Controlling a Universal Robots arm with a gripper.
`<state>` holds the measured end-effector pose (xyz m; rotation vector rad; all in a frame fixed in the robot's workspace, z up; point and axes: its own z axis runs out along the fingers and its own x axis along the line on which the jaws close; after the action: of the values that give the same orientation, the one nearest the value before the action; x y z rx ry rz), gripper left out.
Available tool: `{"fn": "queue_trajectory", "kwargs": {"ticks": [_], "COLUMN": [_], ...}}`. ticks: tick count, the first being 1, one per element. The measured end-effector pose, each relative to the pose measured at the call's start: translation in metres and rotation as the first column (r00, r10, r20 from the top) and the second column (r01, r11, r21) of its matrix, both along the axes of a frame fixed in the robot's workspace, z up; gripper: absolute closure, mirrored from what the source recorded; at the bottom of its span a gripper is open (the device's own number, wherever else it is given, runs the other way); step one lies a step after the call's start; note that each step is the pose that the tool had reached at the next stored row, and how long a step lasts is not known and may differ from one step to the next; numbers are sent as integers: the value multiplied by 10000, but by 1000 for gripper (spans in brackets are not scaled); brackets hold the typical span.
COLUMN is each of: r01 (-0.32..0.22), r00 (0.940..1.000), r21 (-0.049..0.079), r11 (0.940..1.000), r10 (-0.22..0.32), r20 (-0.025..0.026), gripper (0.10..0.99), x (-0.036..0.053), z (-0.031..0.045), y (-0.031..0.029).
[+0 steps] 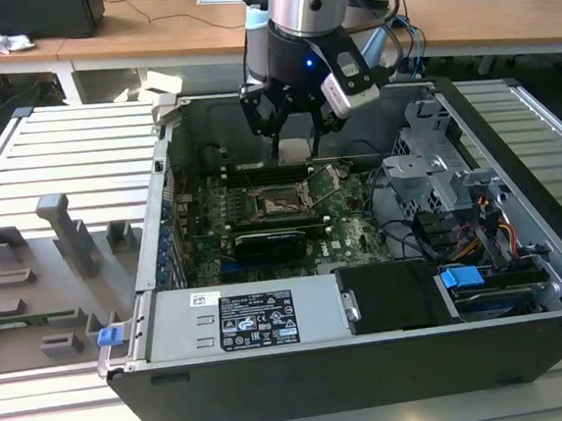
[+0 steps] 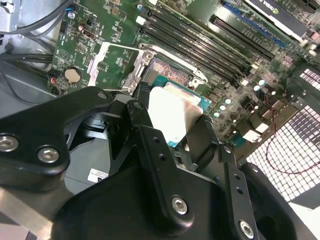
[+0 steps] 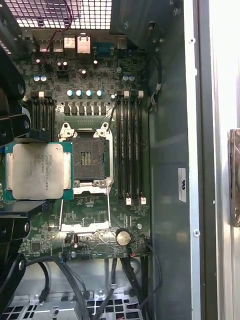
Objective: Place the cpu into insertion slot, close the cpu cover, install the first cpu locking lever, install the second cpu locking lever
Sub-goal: 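Place the cpu into insertion slot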
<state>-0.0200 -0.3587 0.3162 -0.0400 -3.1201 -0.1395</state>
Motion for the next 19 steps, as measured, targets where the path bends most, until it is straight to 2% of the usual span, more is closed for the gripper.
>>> {"fn": "queue_trajectory", "kwargs": {"ticks": [19], "r01": [0], "r00": [10000], "r21": [0], "r11": [10000], "r10": [0], "r20": [0], "gripper": [545], "x": [0], "z": [-243], "y": [1]}}
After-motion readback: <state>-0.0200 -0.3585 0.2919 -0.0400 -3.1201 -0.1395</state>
